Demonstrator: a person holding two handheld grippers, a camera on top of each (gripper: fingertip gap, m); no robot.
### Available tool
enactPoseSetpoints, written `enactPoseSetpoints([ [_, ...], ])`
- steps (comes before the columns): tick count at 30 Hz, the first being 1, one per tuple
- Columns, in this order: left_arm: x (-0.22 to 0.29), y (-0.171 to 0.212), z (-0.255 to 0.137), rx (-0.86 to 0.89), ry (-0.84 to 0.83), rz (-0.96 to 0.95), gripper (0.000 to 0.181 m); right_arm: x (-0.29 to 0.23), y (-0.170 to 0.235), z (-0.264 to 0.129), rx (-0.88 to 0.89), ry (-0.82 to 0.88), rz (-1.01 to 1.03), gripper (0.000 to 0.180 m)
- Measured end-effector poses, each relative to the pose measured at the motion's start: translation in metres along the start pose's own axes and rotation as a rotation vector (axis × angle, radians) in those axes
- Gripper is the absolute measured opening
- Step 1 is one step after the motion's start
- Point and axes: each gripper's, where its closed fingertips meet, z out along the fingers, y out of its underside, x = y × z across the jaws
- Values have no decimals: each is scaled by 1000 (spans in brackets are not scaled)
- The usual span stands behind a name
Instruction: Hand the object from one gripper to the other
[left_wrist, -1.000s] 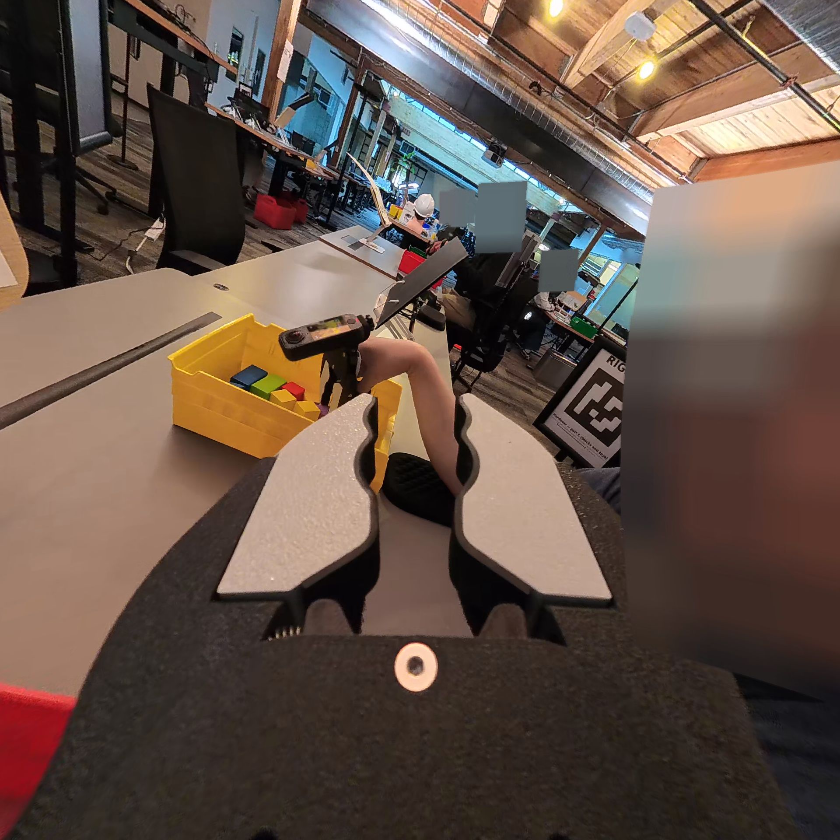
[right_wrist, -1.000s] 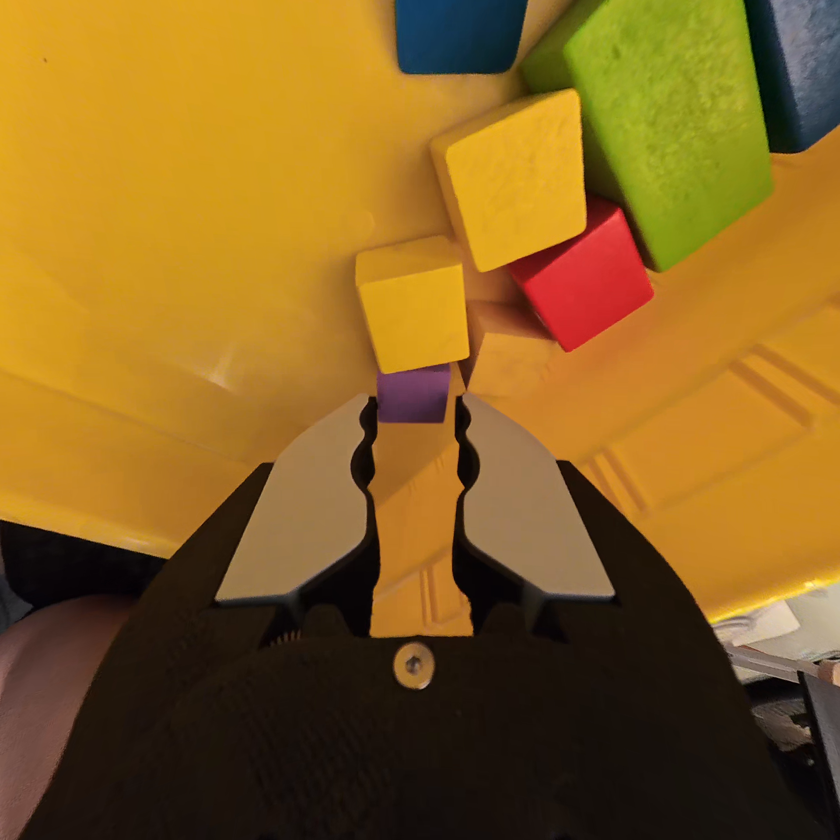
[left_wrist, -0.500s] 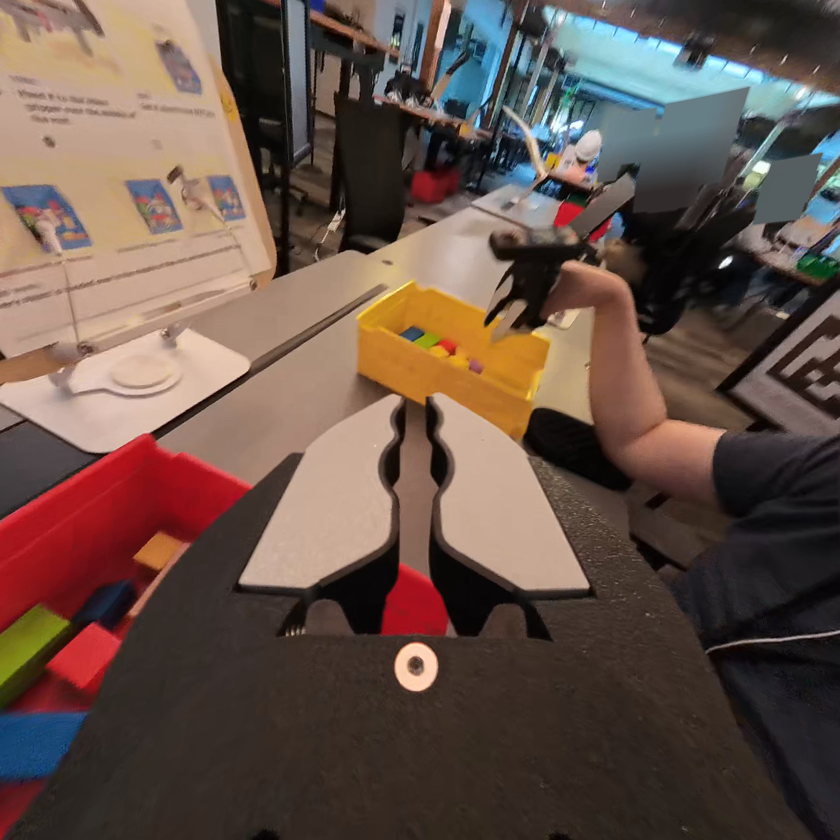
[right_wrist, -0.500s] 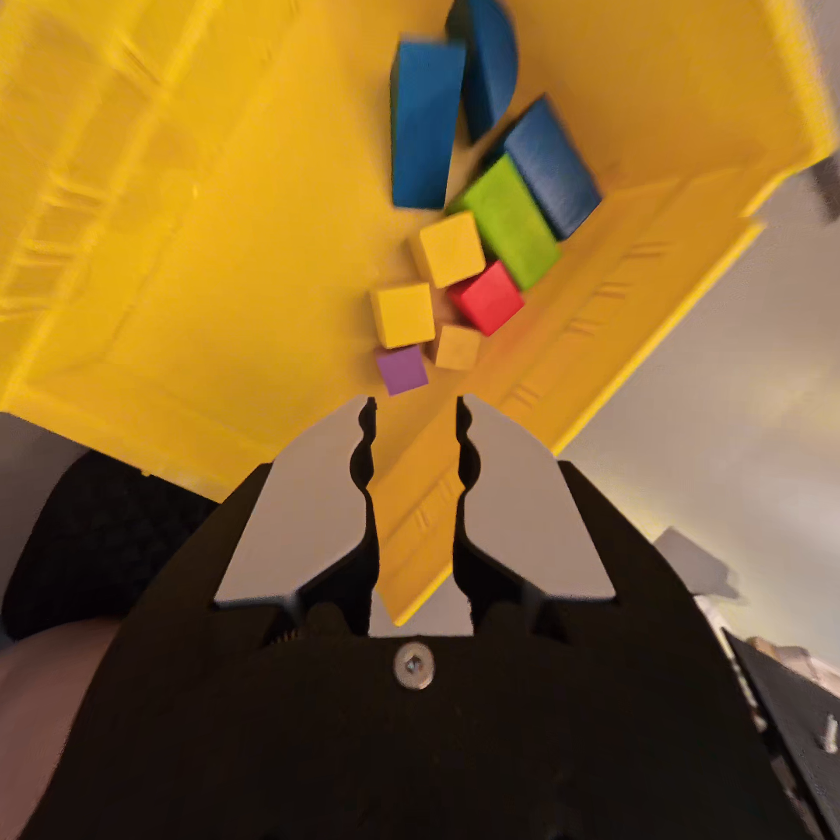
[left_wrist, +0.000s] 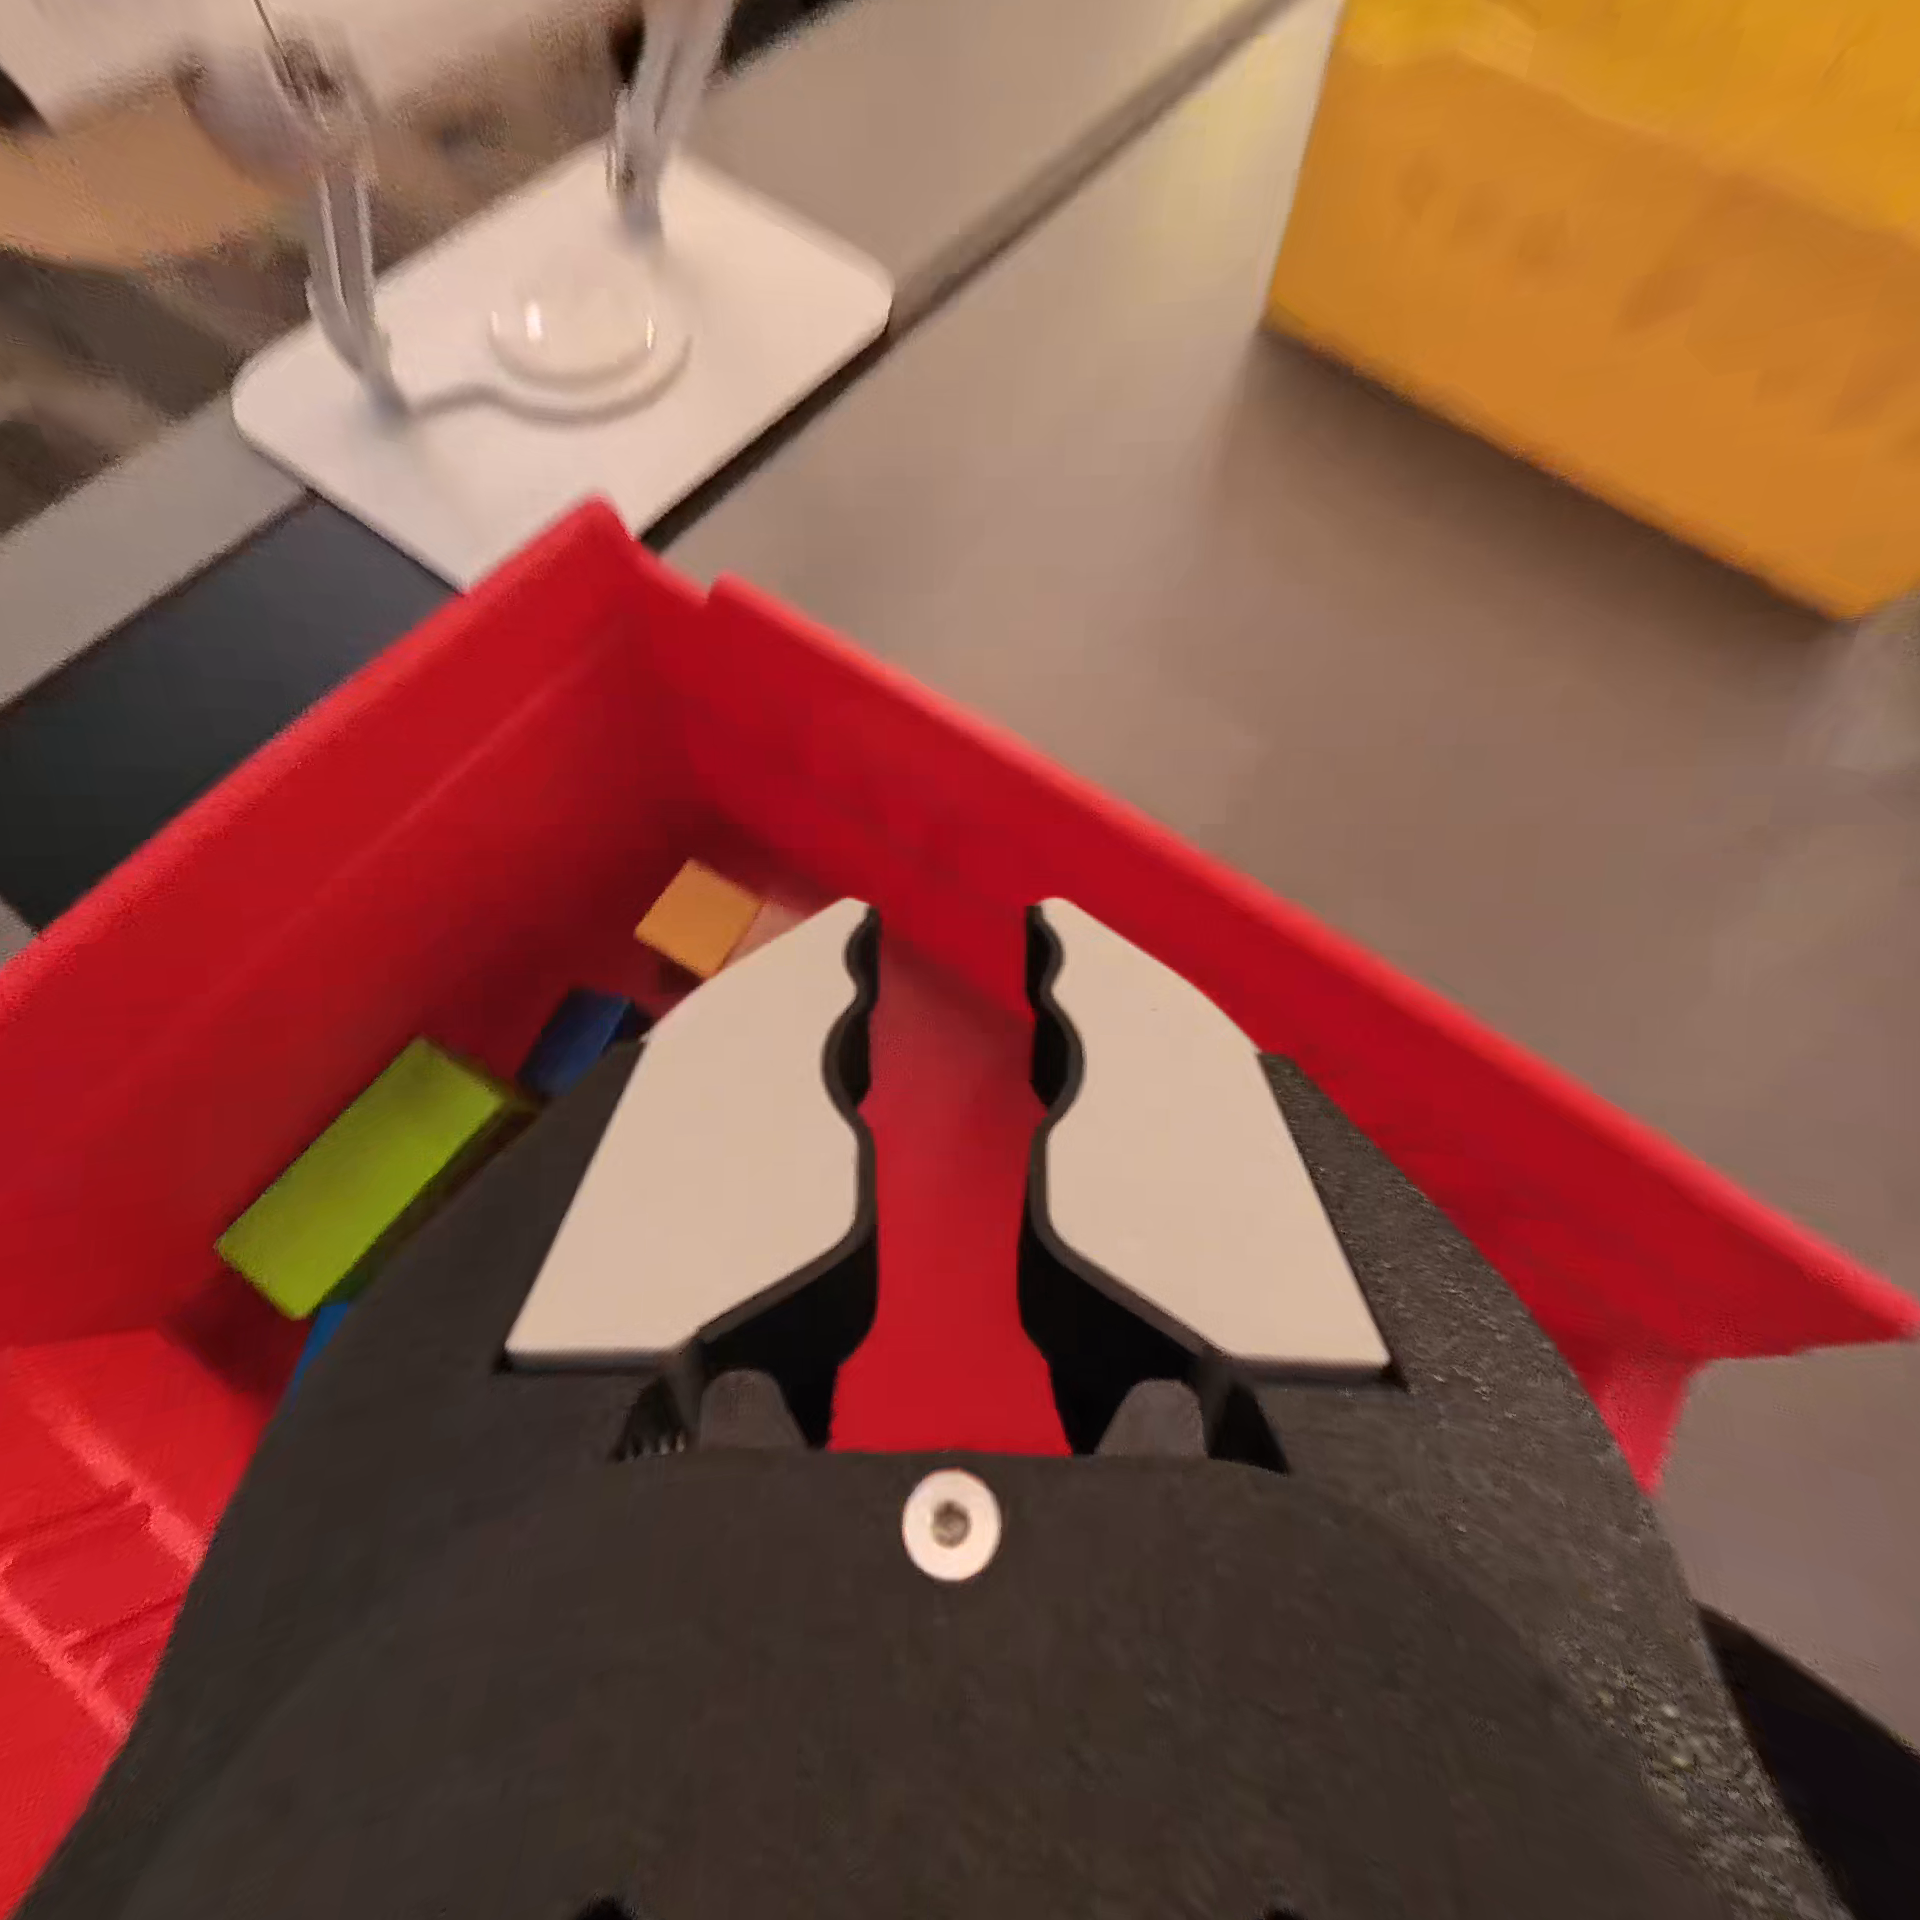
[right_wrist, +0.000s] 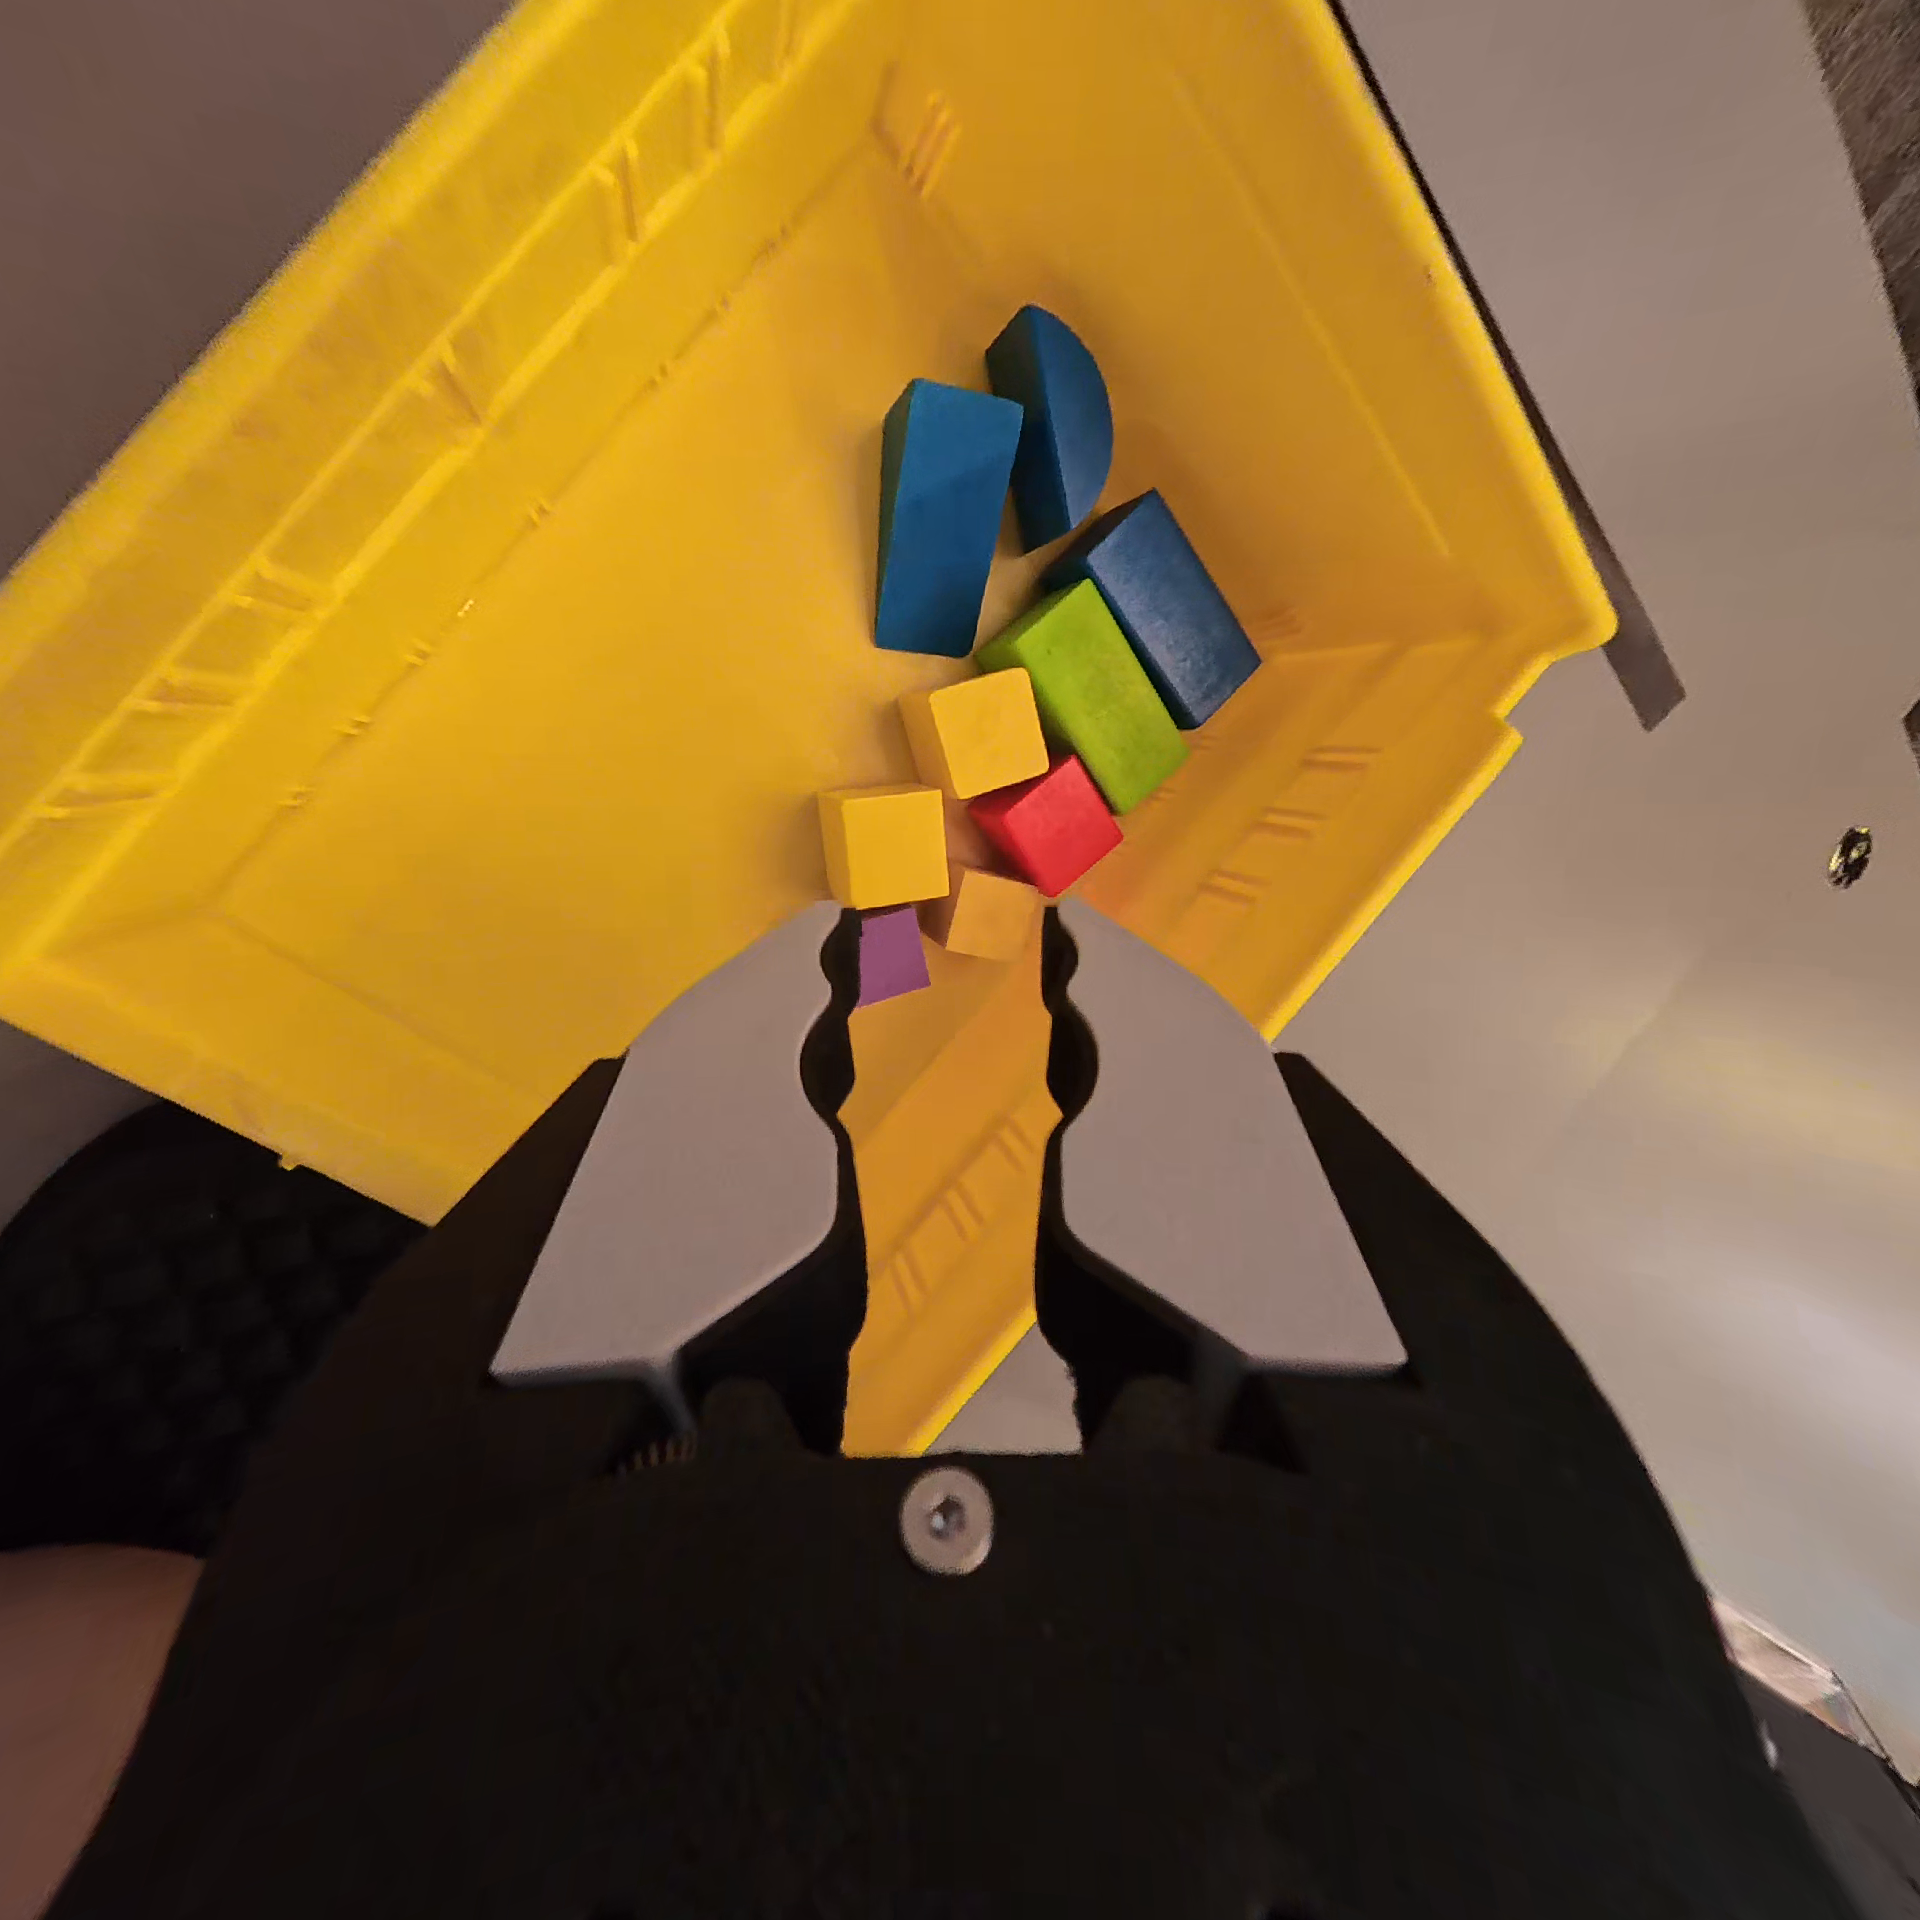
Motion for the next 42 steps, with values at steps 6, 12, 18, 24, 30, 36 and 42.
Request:
enactPoseSetpoints([
  [6, -29, 36, 26, -236, -211, 211, 44, 1, 4, 7, -14, -28, 7, 35],
  [12, -41, 51, 40, -339, -239, 221, 47, -2, 3, 11, -18, -48, -5, 35],
  [18, -46, 49, 45, -332, -221, 206, 49, -4, 4, 16, -33, -65, -14, 35],
  [24, -47, 60, 51, -379, -183, 183, 50, -6, 6, 20, -53, -80, -15, 35],
  [30, -46, 64, 46, -399, -176, 147, 44, -9, 5, 23, -64, -88, -32, 35],
  [36, -40, 72, 39, -472, -163, 146, 39, -12, 4, 25, -74, -94, -50, 35],
  [42, -43, 78, 44, -509, -181, 139, 40, -16, 4, 25, -86, -100, -68, 34],
])
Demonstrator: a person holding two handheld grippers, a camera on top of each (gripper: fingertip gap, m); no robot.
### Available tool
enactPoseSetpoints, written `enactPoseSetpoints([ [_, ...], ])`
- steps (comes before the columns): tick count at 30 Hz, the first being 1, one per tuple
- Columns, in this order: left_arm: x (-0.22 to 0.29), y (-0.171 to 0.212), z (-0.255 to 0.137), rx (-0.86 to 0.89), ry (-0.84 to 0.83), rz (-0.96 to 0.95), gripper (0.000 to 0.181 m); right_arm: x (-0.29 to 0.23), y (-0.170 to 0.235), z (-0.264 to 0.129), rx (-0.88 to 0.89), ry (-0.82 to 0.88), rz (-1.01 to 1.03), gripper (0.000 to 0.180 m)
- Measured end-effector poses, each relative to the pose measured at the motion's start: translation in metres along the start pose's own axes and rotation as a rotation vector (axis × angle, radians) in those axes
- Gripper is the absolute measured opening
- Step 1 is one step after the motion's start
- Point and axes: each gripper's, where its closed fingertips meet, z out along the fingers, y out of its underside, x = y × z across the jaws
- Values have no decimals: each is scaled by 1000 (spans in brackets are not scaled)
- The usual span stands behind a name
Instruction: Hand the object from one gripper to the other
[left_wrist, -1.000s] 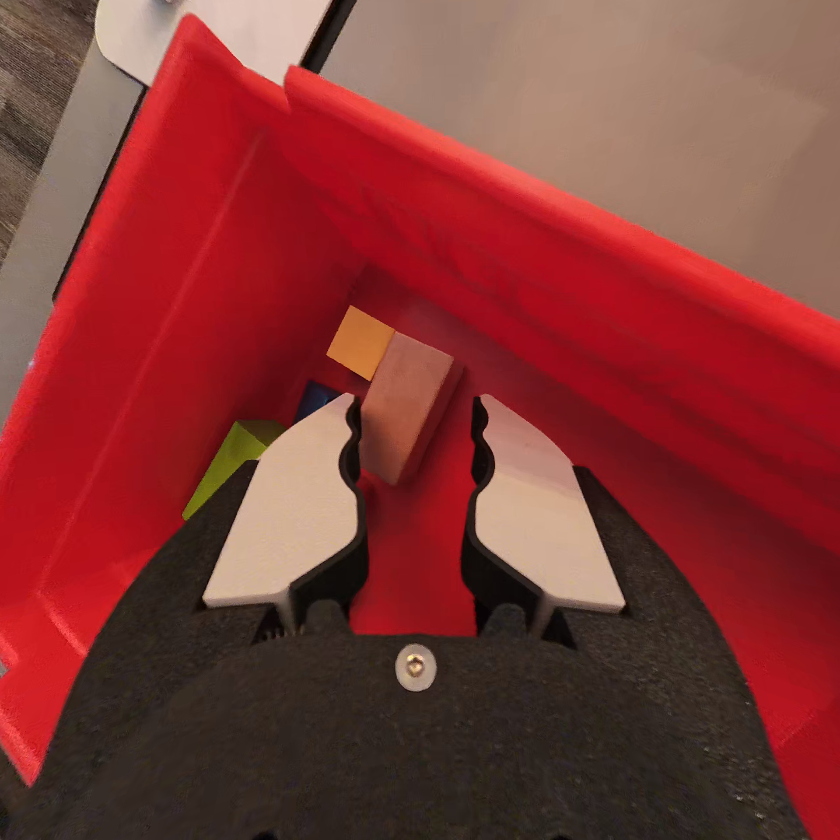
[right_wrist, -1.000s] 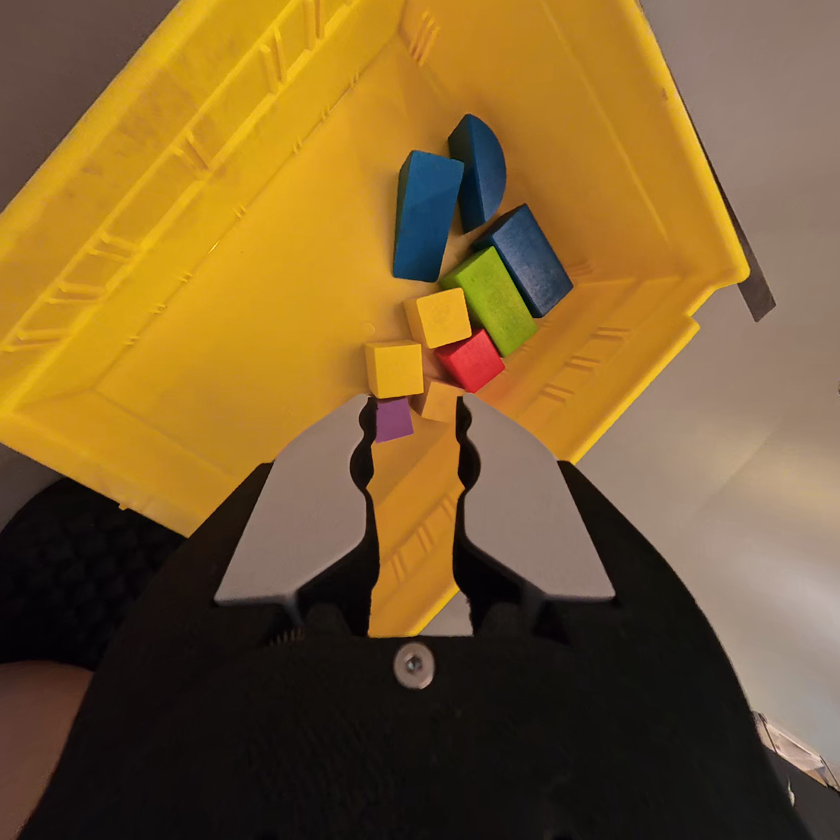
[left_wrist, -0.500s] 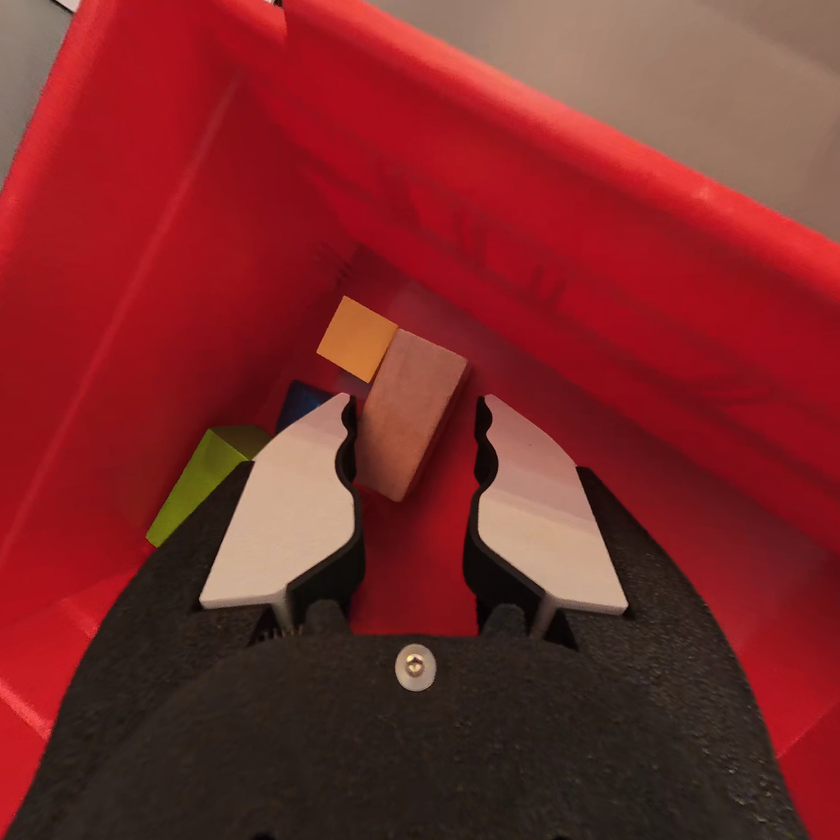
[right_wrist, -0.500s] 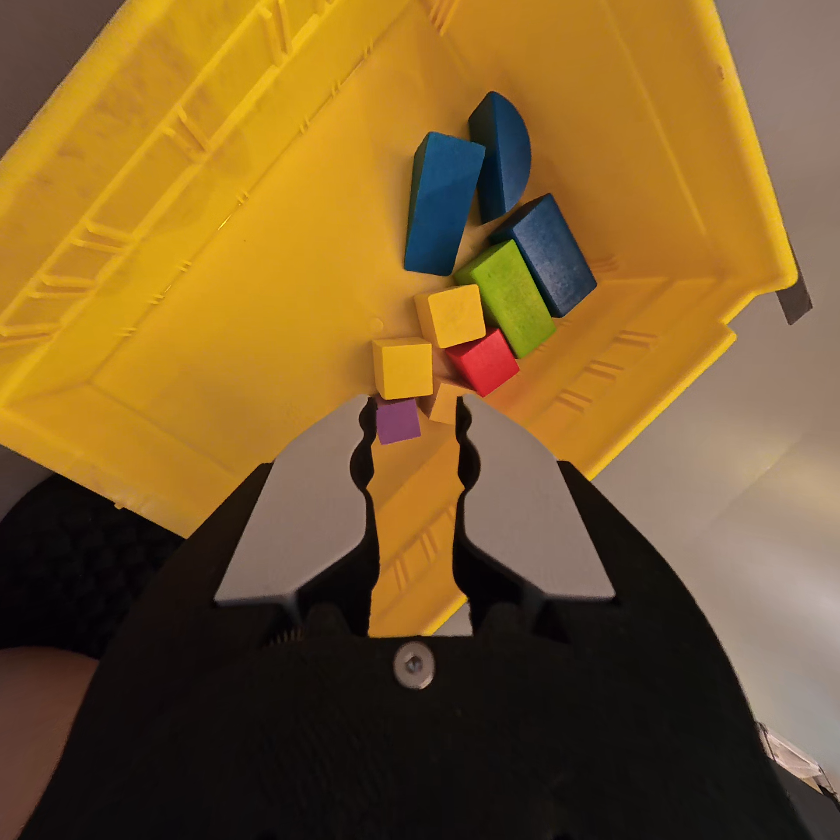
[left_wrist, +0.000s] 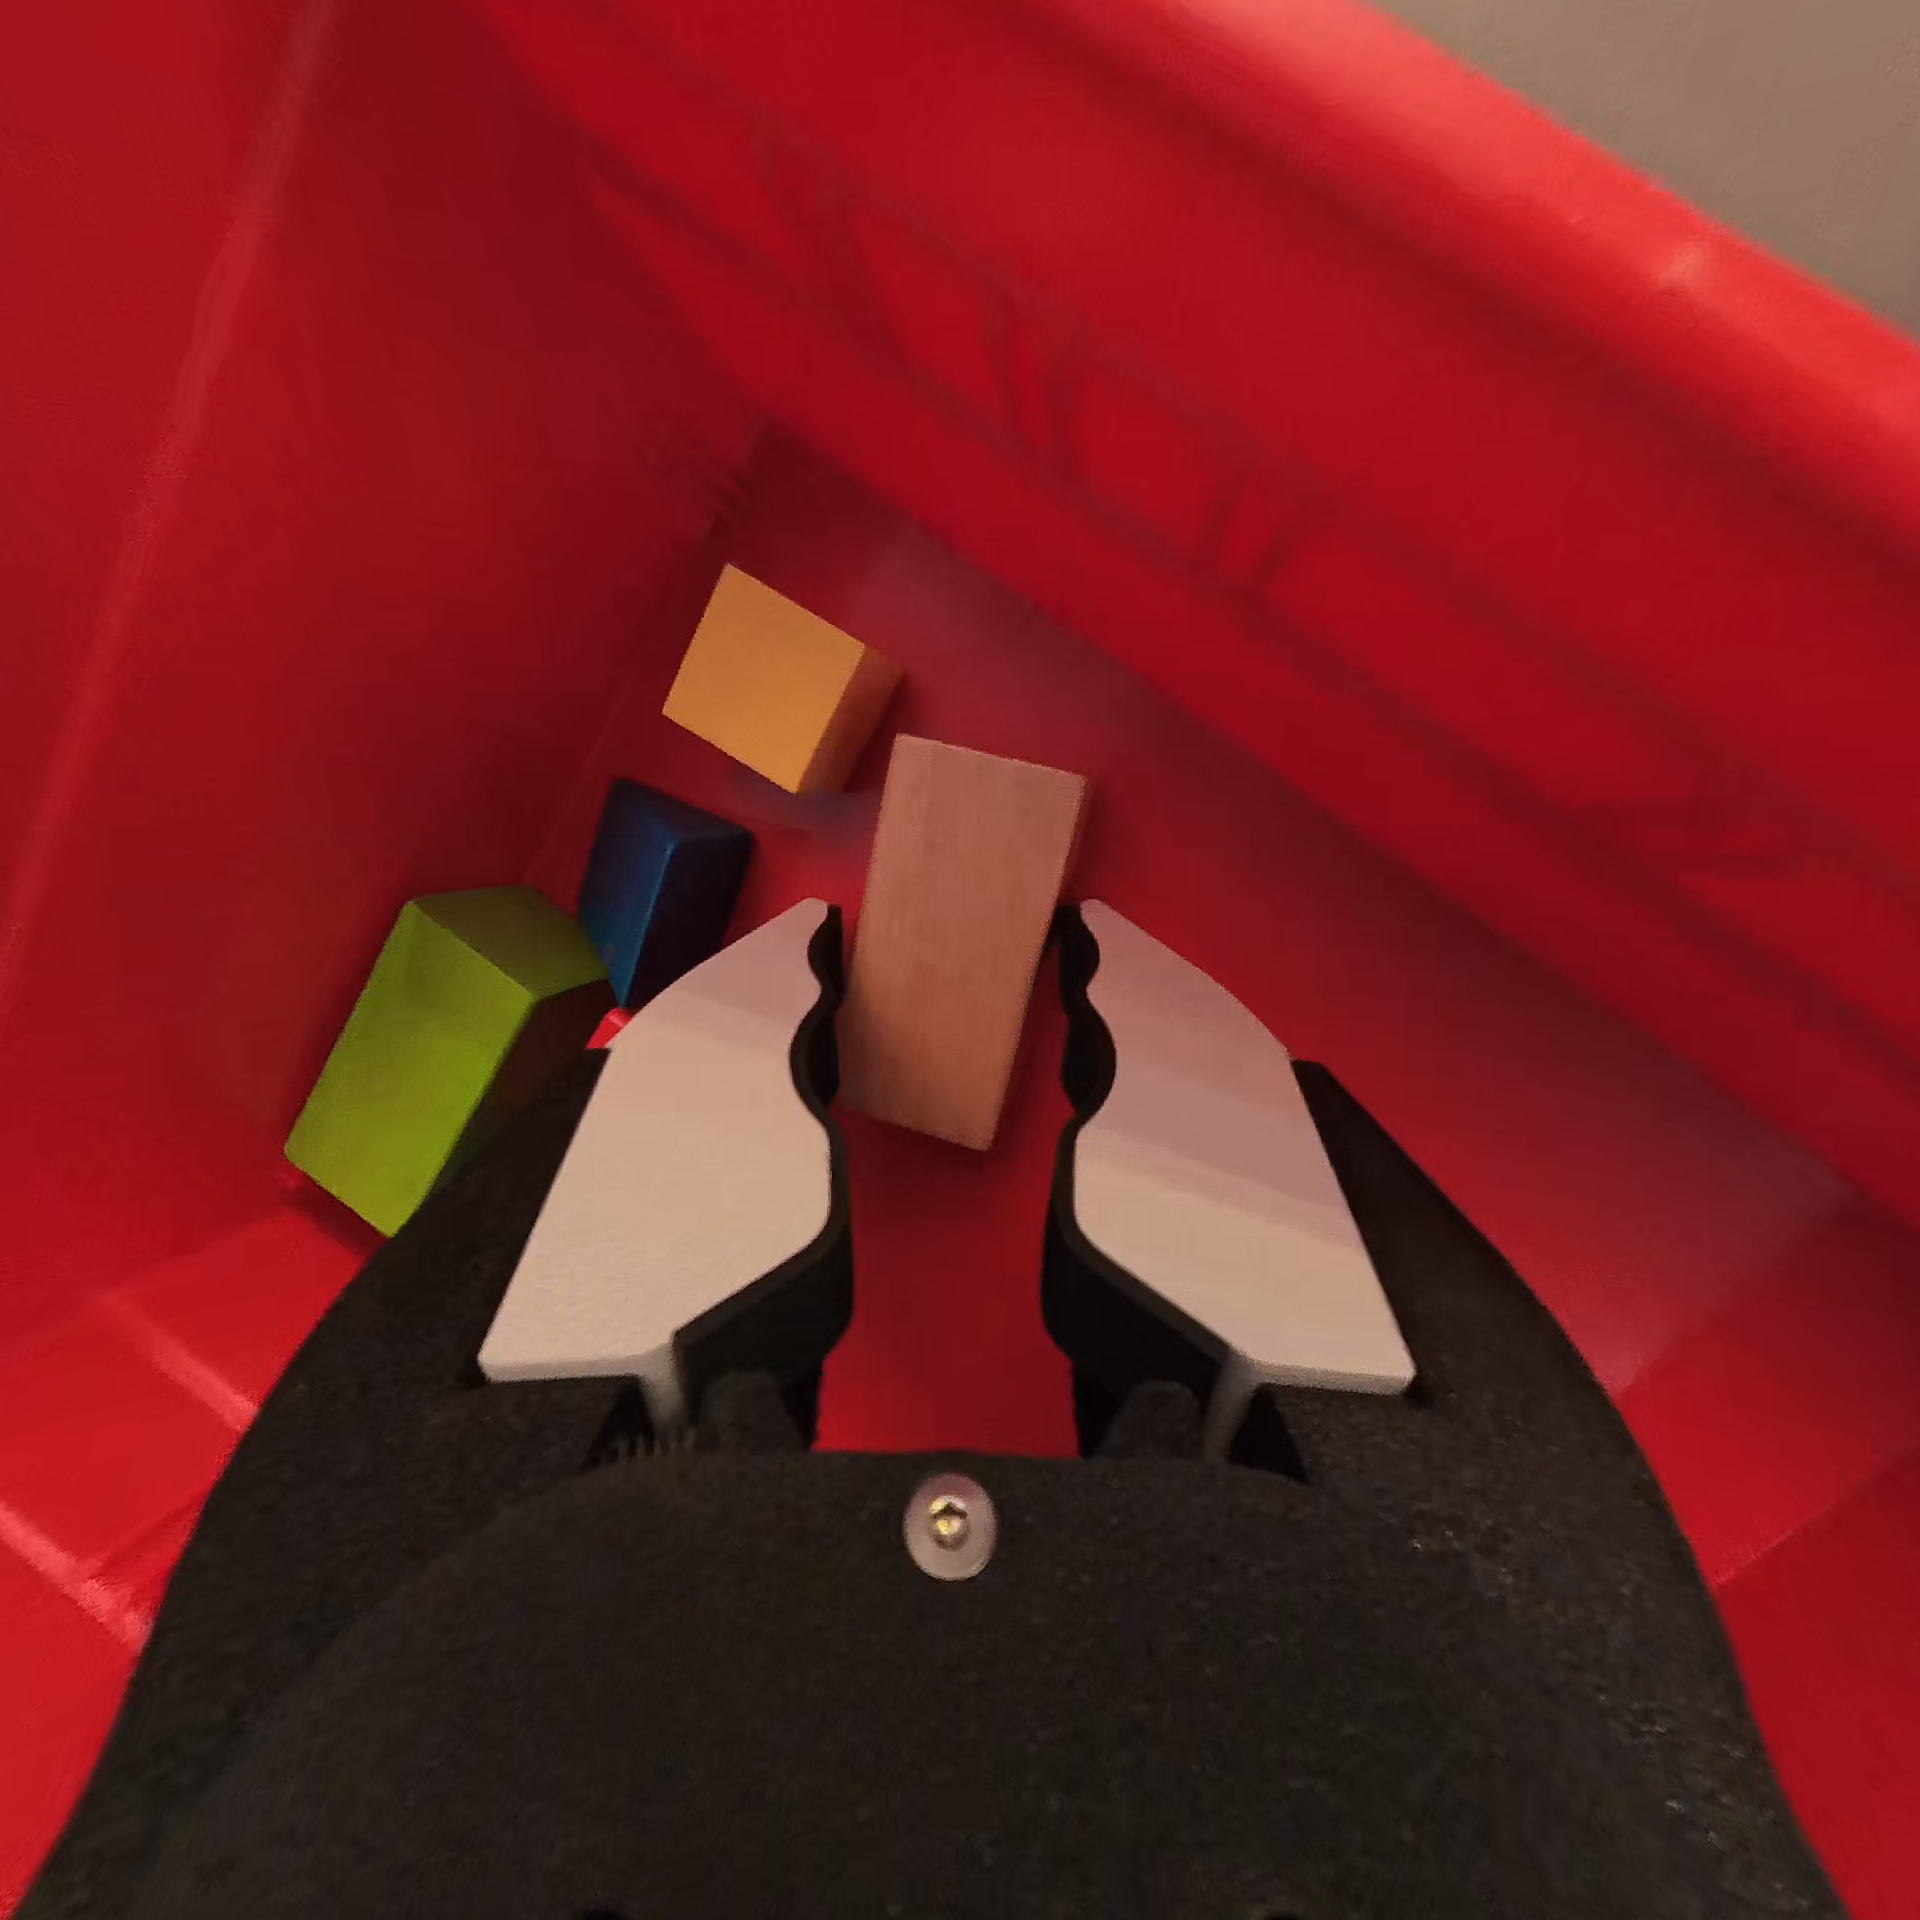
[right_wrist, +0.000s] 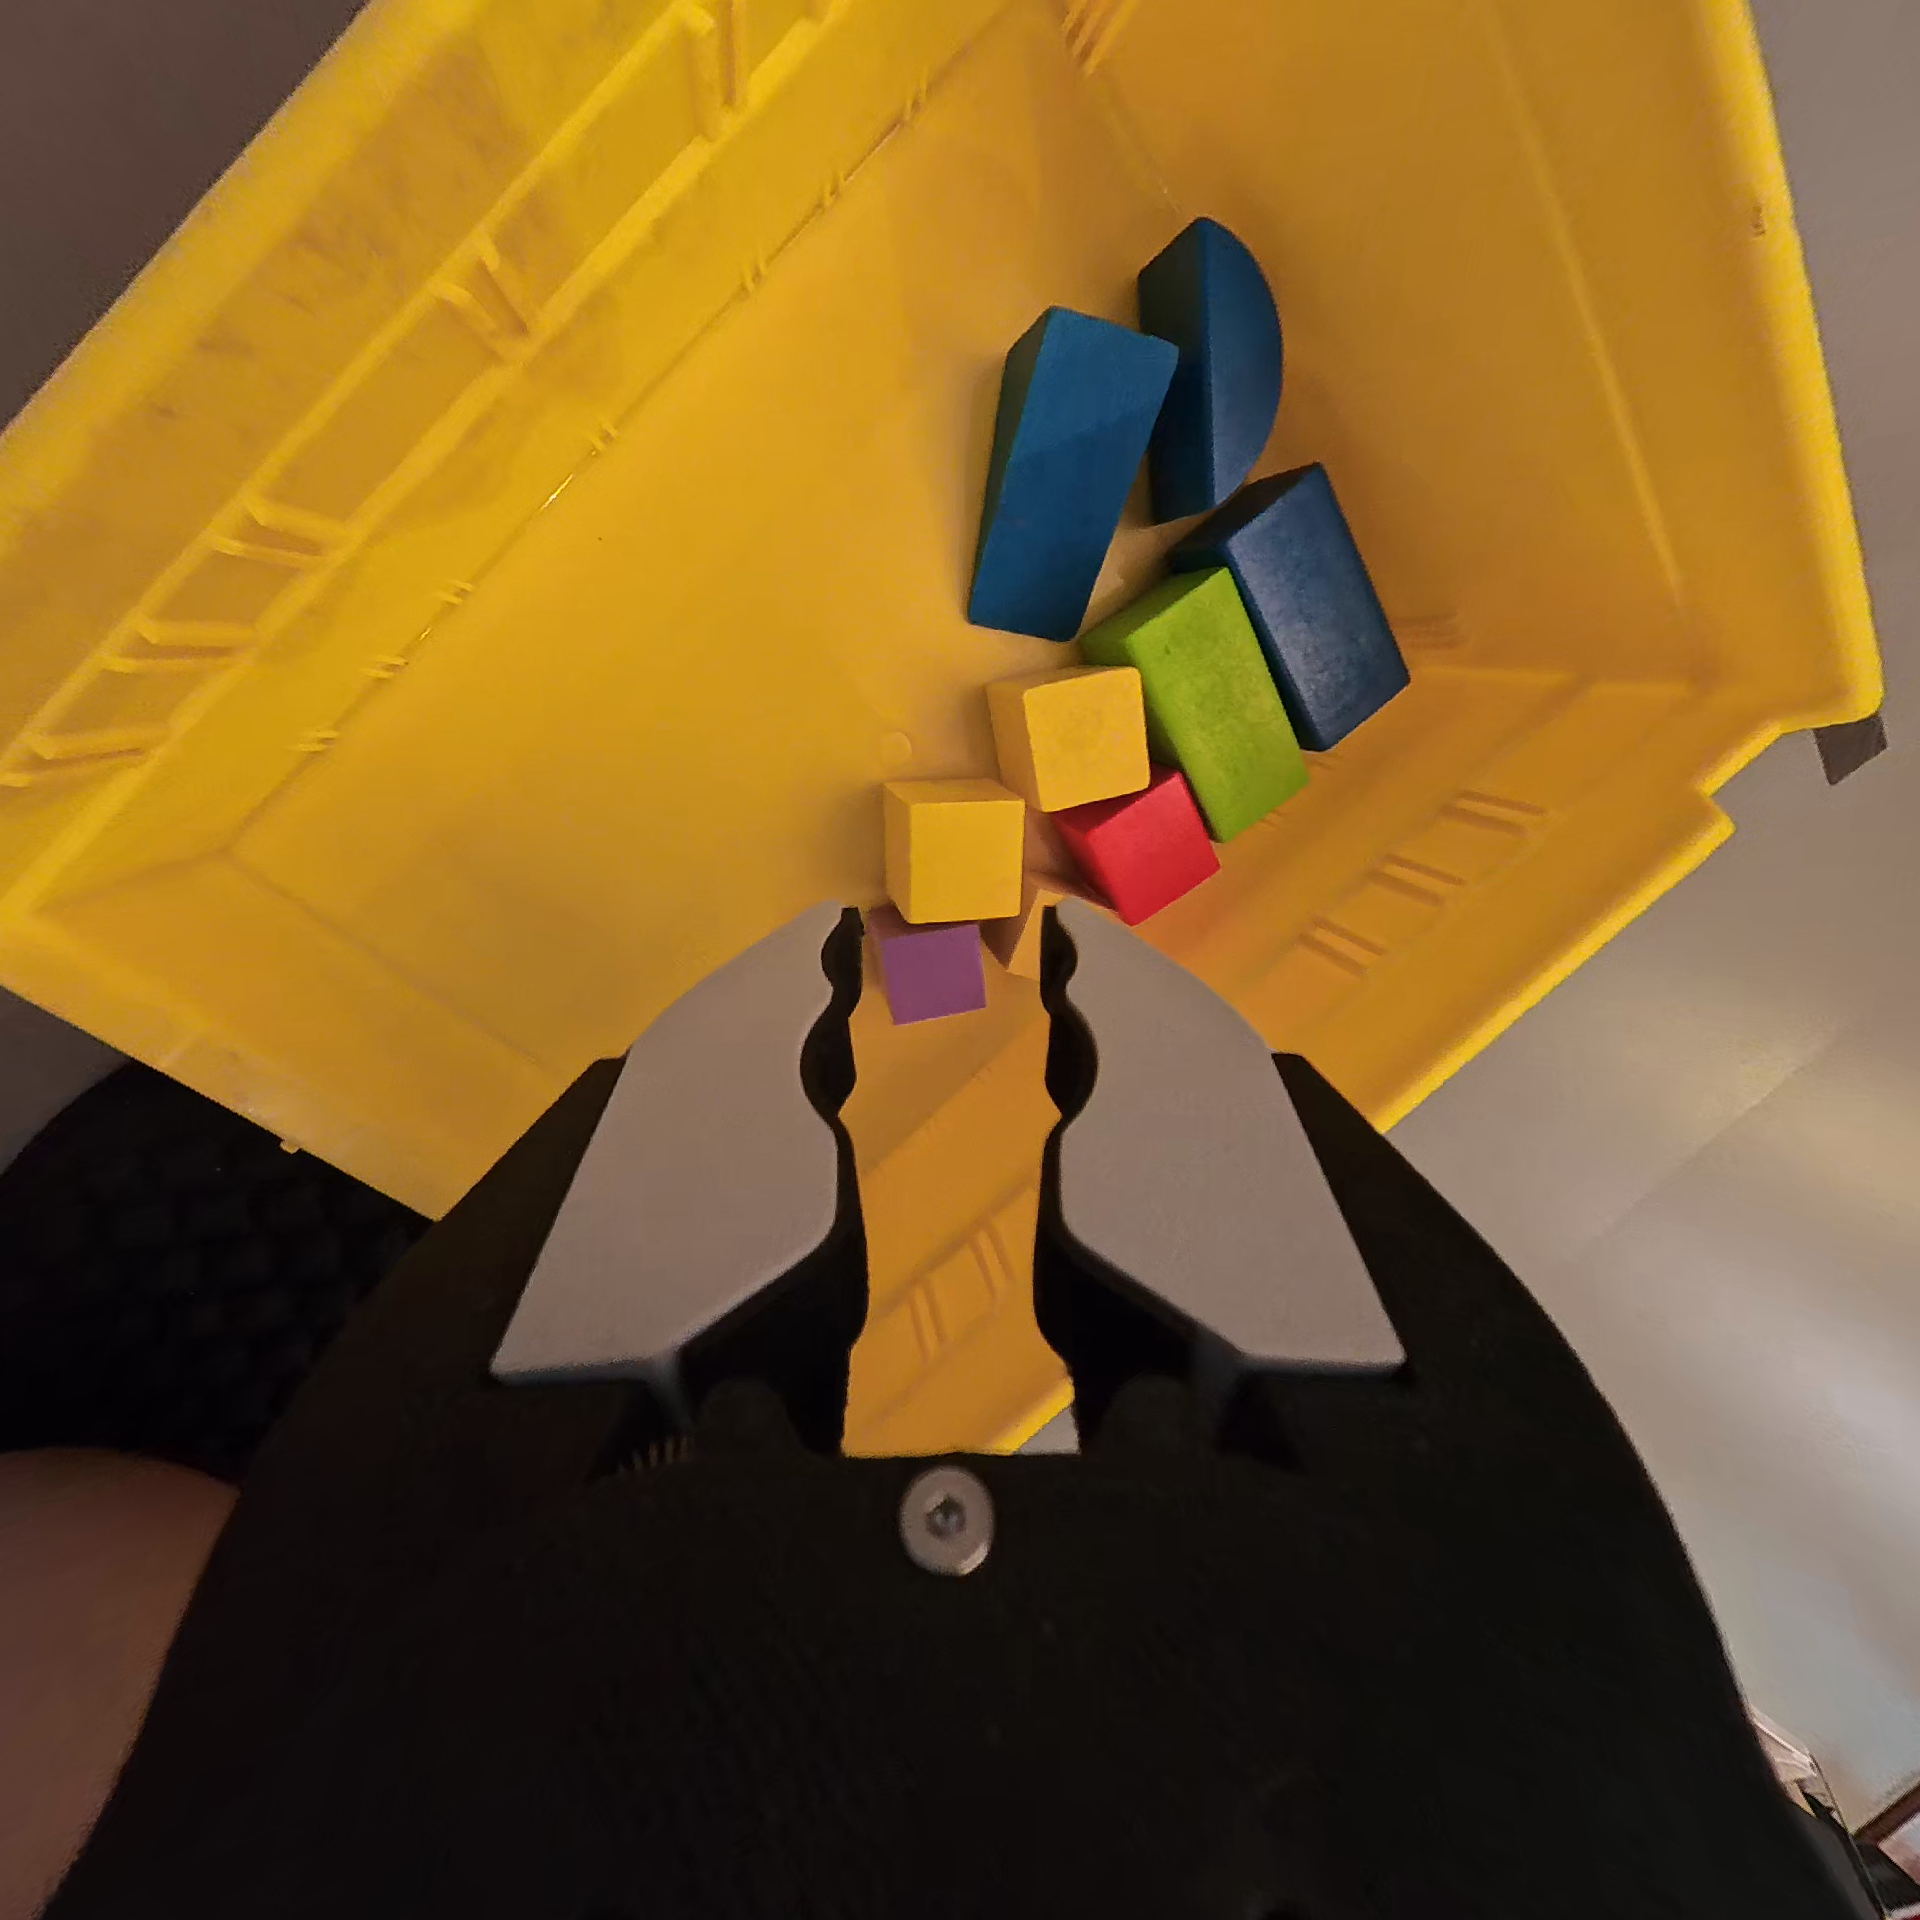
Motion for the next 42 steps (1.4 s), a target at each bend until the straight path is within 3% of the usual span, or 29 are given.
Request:
enactPoseSetpoints([
  [12, -6, 6, -11, -14, -28, -20, 36, -2, 0, 1, -15, -3, -16, 34],
  [18, -15, -29, -77, 270, -2, -193, 35, 5, -22, -21, 91, 93, -31, 32],
  [23, 25, -88, -162, 662, 249, -247, 34, -7, -99, -75, 443, 274, -178, 33],
  [26, 70, -125, -217, 925, 558, -251, 34, -51, -163, -121, 815, 312, -318, 38],
  [28, 94, -142, -247, 1052, 792, -290, 34, -90, -193, -147, 1032, 278, -385, 55],
  [31, 123, -157, -266, 1111, 1033, -330, 34, -134, -216, -174, 1246, 338, -461, 72],
  [34, 145, -169, -268, 1118, 1121, -348, 34, -170, -224, -194, 1409, 391, -512, 76],
  [38, 169, -177, -268, 1093, 1202, -351, 34, -182, -228, -202, 1437, 497, -516, 89],
  [42, 182, -182, -262, 1064, 1205, -342, 34, -187, -229, -204, 1464, 495, -503, 87],
])
